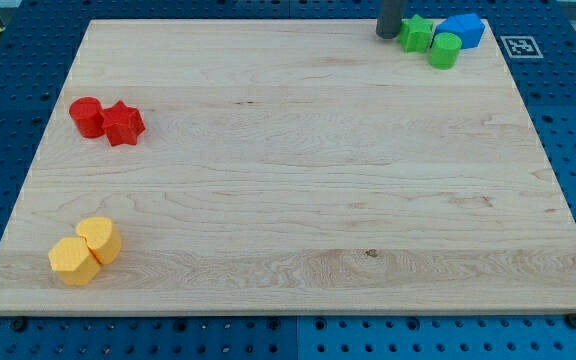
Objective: Point at the red circle
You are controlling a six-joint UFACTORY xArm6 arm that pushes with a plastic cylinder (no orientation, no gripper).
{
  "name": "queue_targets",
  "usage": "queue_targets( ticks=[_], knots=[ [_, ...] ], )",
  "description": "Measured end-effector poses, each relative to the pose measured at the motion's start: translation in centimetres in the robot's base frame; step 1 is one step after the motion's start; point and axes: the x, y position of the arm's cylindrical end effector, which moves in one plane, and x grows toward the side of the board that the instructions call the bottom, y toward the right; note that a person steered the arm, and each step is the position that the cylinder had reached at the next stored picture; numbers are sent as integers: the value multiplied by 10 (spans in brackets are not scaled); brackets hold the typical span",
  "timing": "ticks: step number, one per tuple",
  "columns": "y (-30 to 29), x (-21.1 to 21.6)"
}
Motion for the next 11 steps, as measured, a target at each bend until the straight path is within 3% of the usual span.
queue_targets(
  ticks=[1, 2, 3, 5, 6, 8, 9, 11],
  knots=[
    [-17, 6],
    [-82, 48],
    [-175, 92],
    [-384, 98],
    [-449, 99],
    [-449, 126],
    [-449, 168],
    [-449, 164]
  ],
)
